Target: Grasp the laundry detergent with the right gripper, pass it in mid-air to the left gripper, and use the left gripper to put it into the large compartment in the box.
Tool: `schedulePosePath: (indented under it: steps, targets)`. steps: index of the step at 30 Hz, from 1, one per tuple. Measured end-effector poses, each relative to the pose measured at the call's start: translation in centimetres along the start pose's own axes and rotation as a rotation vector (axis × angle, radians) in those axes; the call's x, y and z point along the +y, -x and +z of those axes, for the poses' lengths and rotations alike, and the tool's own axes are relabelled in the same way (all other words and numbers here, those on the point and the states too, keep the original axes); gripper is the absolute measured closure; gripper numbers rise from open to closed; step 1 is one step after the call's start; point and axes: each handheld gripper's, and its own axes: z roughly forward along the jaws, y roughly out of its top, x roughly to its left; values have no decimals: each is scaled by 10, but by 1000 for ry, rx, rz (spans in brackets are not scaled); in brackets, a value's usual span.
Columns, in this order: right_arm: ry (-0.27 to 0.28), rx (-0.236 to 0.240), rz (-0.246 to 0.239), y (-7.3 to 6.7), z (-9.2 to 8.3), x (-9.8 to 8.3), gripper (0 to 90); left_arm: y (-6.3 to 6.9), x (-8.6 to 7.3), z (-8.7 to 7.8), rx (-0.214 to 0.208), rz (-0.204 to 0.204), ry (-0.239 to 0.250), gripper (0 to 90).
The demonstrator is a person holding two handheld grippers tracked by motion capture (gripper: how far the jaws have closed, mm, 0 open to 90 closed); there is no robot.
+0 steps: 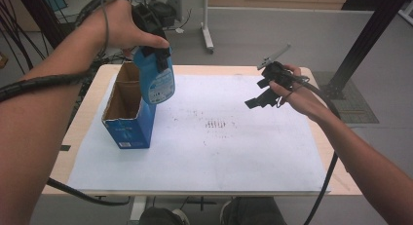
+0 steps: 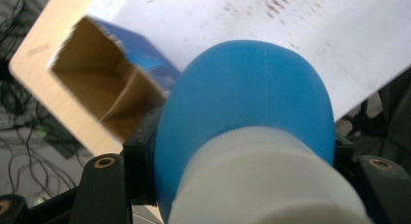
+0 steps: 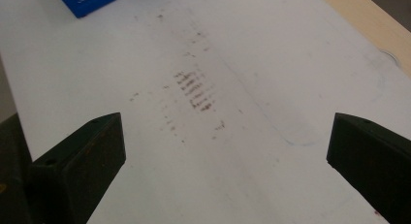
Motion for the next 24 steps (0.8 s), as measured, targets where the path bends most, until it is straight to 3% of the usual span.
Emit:
schedulePosePath:
  steps: [5, 11, 17, 24]
  targets:
    - [-29, -42, 44, 14, -15, -6, 3, -20, -6, -13, 11, -127, -4, 368]
    - [-59, -82, 71, 24, -27, -9, 3, -44, -12, -29, 18, -305, 15, 369]
    - [-71, -114, 90, 31, -34, -10, 3, -60, -18, -43, 29, -438, 40, 369]
    - [-83, -144, 91, 34, -42, -8, 3, -76, -25, -54, 33, -597, 30, 369]
